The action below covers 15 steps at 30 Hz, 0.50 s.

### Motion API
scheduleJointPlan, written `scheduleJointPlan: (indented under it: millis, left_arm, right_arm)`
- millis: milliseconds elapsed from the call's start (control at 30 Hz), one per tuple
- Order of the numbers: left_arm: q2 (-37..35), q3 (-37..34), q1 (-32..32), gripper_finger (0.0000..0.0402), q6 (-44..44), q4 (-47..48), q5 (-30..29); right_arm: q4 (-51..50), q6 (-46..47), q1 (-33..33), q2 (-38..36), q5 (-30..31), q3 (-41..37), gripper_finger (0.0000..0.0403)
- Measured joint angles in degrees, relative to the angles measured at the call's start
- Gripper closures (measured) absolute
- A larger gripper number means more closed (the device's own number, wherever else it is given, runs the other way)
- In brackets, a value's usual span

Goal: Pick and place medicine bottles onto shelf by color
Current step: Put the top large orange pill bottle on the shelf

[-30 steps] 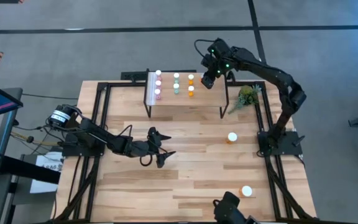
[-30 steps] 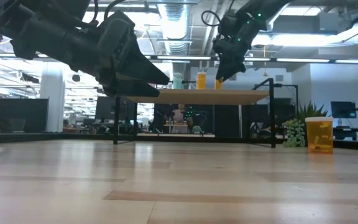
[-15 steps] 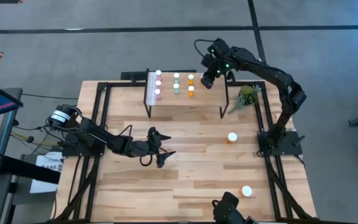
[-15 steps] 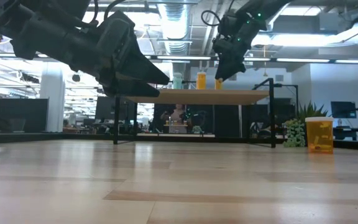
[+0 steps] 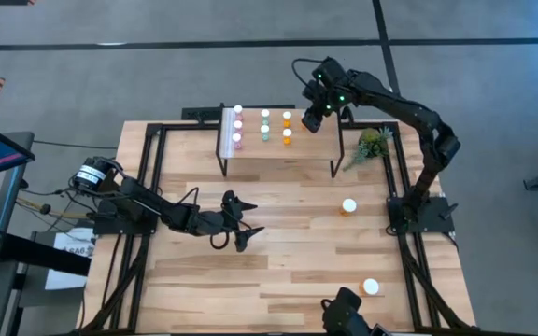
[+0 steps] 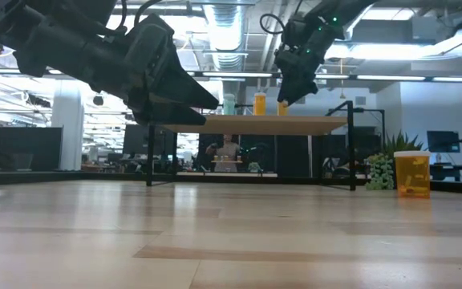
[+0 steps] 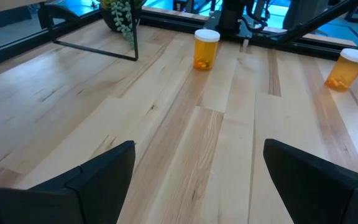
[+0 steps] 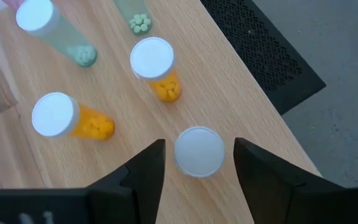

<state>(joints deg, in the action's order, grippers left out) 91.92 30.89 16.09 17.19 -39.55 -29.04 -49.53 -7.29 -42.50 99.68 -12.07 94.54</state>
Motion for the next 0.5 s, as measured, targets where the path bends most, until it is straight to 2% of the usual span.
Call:
scheduleJointPlan:
  millis: [333,500]
  left_arm:
    - [0.0,0.0,0.0,0.0058,0.0,0.0,0.0]
    - [0.0,0.0,0.0,0.0058,0.0,0.0,0.0]
  right_arm:
    - [-1.3,-0.1,-0.3,-0.5,0.1,0.0,0.0172]
    - [-3.7,-0.3,-0.4,-2.0,0.2,3.0,0.0171]
